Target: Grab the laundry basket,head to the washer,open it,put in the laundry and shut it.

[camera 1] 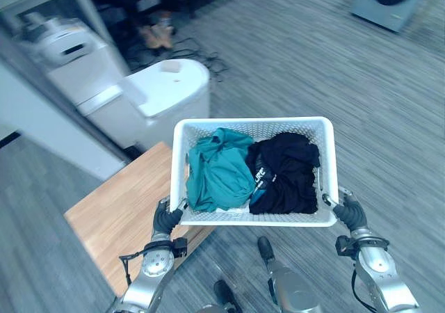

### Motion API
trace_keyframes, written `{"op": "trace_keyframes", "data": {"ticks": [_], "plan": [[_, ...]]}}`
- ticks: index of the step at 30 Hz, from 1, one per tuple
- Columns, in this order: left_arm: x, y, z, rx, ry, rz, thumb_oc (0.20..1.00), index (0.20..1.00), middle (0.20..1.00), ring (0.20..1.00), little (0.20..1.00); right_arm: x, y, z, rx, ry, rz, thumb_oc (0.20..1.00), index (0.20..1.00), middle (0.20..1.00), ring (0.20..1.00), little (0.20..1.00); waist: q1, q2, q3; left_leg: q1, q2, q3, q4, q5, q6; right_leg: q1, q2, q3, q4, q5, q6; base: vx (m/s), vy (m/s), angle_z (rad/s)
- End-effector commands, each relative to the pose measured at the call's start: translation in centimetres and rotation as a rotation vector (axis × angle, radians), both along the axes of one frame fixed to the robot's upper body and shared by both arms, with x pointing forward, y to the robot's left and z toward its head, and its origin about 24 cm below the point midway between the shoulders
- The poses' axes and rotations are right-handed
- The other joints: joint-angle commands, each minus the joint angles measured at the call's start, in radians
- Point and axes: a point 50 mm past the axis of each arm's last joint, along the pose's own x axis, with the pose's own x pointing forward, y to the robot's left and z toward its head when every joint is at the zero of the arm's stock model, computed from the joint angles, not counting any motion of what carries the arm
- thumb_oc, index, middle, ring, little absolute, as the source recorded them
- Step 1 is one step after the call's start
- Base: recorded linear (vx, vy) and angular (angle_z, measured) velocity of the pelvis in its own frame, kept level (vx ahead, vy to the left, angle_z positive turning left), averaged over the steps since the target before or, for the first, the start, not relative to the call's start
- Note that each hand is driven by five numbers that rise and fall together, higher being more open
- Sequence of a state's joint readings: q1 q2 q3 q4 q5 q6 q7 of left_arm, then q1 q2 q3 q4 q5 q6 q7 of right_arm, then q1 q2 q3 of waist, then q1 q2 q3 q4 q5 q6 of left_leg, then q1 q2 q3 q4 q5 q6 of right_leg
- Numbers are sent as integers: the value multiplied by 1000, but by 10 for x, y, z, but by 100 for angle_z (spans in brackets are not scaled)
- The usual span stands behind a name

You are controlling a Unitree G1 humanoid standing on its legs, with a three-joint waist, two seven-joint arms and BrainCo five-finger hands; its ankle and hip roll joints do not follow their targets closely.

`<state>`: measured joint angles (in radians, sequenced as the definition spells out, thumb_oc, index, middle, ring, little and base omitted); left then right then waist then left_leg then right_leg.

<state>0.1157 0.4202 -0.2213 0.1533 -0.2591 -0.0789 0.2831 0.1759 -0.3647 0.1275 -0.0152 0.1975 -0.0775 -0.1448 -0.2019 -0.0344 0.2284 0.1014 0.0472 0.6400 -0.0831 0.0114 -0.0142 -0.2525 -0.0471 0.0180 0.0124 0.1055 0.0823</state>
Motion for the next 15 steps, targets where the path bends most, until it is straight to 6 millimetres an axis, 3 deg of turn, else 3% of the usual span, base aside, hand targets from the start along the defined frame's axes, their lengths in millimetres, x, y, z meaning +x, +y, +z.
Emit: {"op": "trace_keyframes", "data": {"ticks": [1,2,5,7,8,9,10,11,12,15], "plan": [[20,-20,43,-80,-250,-131,200,200,200,200,200,15,12,39,82,-223,147,200,200,200,200,200,54,45,-48,0,33,-172,11,2,-46,32,-74,-225,72,11,81,16,-283,-245],[22,-18,44,-78,-257,-121,200,200,200,200,200,16,16,39,66,-226,160,200,200,200,200,200,76,48,-57,38,57,-90,14,0,-63,50,-135,-427,91,-1,72,55,-208,-173],[20,-22,41,-101,-242,-133,200,200,200,200,200,14,17,36,97,-210,161,200,200,200,200,200,58,47,-69,47,72,-72,25,-2,-70,48,-113,-389,84,-6,69,87,-179,-152],[23,-25,39,-108,-233,-151,200,200,200,200,200,12,12,37,88,-207,149,200,200,200,200,200,38,48,-73,37,108,-71,125,-12,-89,58,-96,-344,68,-18,58,223,-268,-88],[23,-30,35,-140,-213,-152,200,200,200,200,200,13,7,42,95,-229,131,200,200,200,200,200,38,45,-63,21,154,-104,237,27,-103,93,-69,-318,64,-37,35,208,-216,-40],[24,-30,34,-142,-213,-153,200,200,200,200,200,13,7,42,95,-229,130,200,200,200,200,200,38,47,-60,21,158,-104,242,25,-106,96,-67,-318,63,-38,33,173,-158,-55],[23,-31,34,-150,-211,-148,200,200,200,200,200,15,5,44,79,-233,128,200,200,200,200,200,46,50,-53,7,160,-150,282,50,-113,111,-53,-304,63,-47,23,64,-39,-61],[22,-31,32,-153,-204,-143,200,200,200,200,200,16,5,43,74,-226,131,200,200,200,200,200,58,49,-51,-12,136,-222,305,70,-110,118,-46,-286,60,-49,15,138,-48,-55],[18,-30,29,-169,-189,-127,200,200,200,200,200,17,7,42,88,-220,139,200,200,200,200,200,82,48,-49,-39,75,-329,307,48,-93,132,-36,-258,57,-57,11,193,-71,-60],[8,-27,20,-170,-147,-121,200,200,200,200,200,17,9,38,85,-198,157,200,200,200,200,200,137,29,-46,-128,-6,-417,264,-10,-55,189,-26,-183,33,-71,24,264,-115,-128]]}}
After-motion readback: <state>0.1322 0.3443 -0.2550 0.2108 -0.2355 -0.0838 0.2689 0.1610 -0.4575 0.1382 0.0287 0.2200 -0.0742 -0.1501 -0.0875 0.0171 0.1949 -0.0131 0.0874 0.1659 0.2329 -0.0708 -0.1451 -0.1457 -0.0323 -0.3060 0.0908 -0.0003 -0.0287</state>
